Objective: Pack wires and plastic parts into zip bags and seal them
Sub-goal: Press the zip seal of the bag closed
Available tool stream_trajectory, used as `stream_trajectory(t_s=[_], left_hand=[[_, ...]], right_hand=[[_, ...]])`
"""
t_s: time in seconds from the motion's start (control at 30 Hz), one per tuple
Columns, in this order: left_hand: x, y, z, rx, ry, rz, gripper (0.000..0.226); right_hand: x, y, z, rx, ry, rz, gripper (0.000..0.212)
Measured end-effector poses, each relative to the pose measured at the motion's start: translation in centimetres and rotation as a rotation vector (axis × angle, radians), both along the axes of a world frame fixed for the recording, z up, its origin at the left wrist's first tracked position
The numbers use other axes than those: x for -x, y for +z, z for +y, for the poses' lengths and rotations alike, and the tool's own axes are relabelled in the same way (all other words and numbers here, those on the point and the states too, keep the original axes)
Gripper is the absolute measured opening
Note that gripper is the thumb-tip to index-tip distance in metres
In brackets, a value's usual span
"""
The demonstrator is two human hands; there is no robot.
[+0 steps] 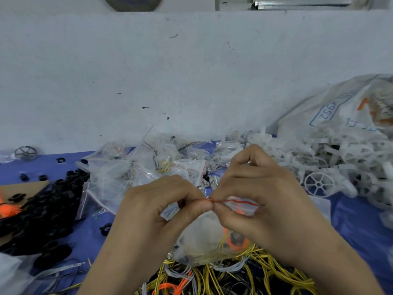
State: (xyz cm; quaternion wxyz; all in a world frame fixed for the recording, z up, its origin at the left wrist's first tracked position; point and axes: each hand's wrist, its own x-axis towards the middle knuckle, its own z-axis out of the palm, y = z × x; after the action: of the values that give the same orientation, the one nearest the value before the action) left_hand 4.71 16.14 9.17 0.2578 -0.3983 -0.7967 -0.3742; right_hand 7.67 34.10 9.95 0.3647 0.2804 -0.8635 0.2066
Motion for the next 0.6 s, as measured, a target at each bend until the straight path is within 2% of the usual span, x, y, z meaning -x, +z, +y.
stream_trajectory(t_s=[0.23,0.4,0.6], left_hand=[[-0.08,0.01,0.02,0.000,0.042,0.063,0.023],[0.00,-0.17,0.26,-0.025,0.018,0.001,0.017],[-0.04,-0.20,0.43,-0.029,0.022,0.032,0.016]], right_hand=[[-0.07,0.42,0.74,0.054,0.004,-0.049,0.004],[0.20,0.22,0.38,0.036,-0.012,-0.044,0.009],[0.32,0.22,0.51,0.085,0.032,-0.162,0.003]])
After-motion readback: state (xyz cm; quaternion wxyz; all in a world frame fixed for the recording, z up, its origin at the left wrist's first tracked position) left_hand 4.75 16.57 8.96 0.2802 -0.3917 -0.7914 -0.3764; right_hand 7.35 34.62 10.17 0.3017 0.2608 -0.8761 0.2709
